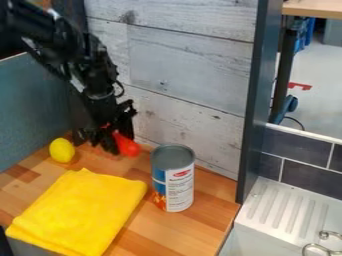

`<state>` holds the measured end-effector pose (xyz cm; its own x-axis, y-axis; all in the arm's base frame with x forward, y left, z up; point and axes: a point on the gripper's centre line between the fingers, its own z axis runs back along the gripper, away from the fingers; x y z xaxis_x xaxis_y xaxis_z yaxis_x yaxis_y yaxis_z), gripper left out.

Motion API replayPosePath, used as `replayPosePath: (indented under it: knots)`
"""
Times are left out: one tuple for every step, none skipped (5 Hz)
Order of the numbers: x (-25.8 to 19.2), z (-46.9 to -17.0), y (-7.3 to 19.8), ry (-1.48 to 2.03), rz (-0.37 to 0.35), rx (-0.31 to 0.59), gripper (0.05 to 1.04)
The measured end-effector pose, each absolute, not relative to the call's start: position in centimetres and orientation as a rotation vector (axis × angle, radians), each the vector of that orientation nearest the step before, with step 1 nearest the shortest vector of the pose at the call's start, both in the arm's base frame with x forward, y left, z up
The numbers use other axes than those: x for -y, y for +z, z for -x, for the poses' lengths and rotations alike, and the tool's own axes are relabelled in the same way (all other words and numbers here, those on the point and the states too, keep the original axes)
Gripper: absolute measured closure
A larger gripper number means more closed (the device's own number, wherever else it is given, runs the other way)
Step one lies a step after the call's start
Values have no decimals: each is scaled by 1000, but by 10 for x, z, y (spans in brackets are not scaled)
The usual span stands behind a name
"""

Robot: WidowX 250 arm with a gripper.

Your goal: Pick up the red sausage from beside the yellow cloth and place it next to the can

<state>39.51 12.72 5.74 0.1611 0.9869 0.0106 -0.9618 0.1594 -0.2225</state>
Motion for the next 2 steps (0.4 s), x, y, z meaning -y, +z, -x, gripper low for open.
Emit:
replayPosePath:
  knots:
    - [-128,-407,47,1463,183,167,521]
    - [-124,-416,32,1491,181,147,521]
